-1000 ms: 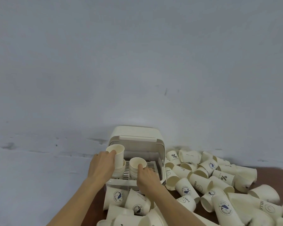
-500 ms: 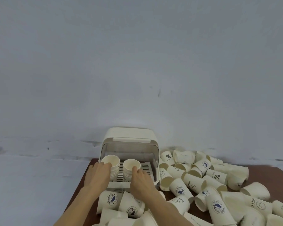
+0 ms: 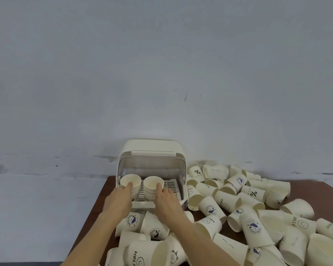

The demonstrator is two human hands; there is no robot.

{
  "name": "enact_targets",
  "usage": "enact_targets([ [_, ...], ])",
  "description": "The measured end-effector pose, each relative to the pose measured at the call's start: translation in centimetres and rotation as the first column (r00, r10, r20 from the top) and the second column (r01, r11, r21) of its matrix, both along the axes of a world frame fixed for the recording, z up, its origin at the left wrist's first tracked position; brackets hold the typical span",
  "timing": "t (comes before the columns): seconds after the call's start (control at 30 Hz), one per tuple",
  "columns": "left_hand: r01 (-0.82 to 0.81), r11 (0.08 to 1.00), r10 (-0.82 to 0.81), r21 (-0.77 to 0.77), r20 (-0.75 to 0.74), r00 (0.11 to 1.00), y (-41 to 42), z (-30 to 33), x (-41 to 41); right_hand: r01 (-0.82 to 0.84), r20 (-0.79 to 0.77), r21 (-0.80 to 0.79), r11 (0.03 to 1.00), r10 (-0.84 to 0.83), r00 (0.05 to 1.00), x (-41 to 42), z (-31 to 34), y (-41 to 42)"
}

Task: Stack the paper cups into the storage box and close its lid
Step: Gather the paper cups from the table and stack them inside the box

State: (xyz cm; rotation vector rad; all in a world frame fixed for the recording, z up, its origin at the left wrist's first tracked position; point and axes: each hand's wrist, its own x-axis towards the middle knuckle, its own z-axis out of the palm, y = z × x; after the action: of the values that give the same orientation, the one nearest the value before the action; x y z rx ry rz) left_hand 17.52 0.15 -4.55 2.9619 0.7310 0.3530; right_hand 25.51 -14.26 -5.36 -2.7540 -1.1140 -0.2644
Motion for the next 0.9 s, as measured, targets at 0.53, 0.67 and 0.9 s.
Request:
enact_targets([
  [0.53,0.007,0.996,-0.02,-0.09,-0.138,0.99,-0.9,1.1,-0.3,0.002,-0.065,0.001,1.0,-0.002,0.998,0.0,0.5,-0.3],
  [0.67,-0.008,0.991,-0.014,-0.136,-0.161,0.987,-1.9,2.1,-0.9,-0.007,-0.211,0.051,0.999,0.018,0.977,-0.4,1.9,-0.9],
  [0.9,0.047,0.997,-0.05,-0.06,-0.038,0.998,-5.2,4.6,-1.0,0.002,-0.188,0.106,0.994,0.018,0.982,-0.4,4.2,-5.1],
])
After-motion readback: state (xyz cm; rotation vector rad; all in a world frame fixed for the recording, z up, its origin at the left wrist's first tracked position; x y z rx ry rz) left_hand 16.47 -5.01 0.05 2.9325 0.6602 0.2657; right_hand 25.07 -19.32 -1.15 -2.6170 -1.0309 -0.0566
